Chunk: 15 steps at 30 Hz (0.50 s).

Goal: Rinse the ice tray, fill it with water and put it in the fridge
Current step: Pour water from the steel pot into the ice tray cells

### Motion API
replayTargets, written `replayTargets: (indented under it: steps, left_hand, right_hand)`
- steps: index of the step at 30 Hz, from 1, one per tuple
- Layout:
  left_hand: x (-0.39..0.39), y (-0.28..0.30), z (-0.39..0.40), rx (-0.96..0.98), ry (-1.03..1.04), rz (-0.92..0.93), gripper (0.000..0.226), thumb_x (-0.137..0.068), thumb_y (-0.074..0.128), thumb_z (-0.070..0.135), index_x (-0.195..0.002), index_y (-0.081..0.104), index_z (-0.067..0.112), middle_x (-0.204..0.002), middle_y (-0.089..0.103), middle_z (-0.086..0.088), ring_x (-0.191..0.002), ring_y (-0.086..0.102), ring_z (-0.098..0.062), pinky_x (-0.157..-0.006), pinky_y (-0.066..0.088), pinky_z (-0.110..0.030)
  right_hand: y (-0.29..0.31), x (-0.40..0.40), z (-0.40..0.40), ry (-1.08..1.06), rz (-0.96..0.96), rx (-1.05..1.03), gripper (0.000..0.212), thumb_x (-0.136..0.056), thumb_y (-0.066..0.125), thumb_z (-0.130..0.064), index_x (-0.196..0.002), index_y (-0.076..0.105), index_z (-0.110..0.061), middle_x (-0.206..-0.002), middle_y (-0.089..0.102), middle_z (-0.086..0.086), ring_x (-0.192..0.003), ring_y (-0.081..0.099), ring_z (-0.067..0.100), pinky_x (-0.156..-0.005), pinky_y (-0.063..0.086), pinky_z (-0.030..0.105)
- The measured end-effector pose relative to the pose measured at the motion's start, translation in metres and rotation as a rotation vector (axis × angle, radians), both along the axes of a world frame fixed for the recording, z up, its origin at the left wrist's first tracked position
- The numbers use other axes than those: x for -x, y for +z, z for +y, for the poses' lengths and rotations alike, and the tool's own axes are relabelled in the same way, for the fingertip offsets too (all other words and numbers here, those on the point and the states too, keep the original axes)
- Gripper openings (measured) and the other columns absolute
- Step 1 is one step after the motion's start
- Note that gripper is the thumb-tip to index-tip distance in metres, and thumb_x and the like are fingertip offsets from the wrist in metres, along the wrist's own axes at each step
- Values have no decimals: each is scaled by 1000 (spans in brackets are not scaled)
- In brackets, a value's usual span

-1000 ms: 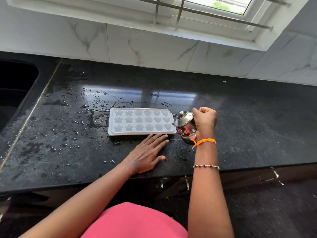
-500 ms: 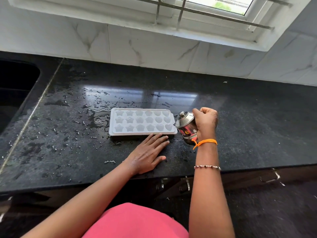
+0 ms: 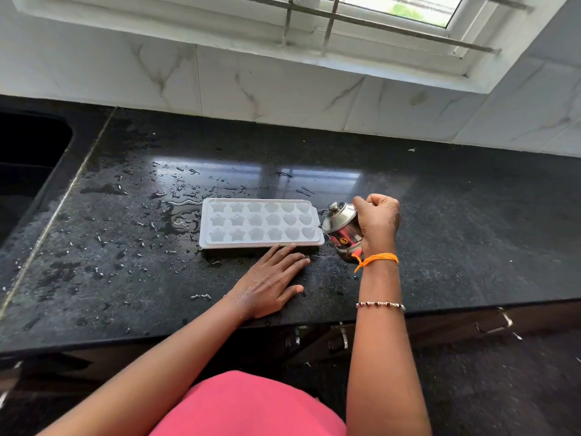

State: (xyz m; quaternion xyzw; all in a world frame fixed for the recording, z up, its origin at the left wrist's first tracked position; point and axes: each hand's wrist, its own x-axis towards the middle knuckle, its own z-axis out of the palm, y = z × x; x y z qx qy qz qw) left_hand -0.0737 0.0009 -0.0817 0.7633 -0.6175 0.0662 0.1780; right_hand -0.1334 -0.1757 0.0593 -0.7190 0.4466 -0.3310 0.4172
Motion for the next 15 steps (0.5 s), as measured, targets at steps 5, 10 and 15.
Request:
replayTargets:
  steps: [5, 10, 15]
  left_hand:
    - [0, 0, 0, 0, -2, 2, 56, -95, 31, 48, -136, 45, 14, -135, 51, -2, -138, 31, -23, -114, 11, -38]
    - [0, -1, 0, 10, -7, -3, 55, -95, 32, 48, -134, 47, 13, -132, 53, -2, -137, 33, -23, -113, 14, -39]
    - [0, -1, 0, 6, -6, 1, 55, -95, 32, 48, -134, 47, 13, -132, 53, -2, -136, 34, -23, -113, 14, -39]
  right_hand:
    - [0, 1, -2, -6, -2, 4, 40, -70, 59, -5, -42, 33, -17, -45, 26, -2, -47, 25, 12, -47, 25, 24]
    - [-1, 1, -4, -15, -7, 16, 40, -68, 58, -6, -42, 31, -18, -47, 23, -2, -50, 22, 14, -50, 22, 27]
    - [-4, 1, -8, -3, -52, -18, 40, -69, 59, -5, -43, 32, -17, -47, 26, -2, -49, 25, 13, -50, 24, 26]
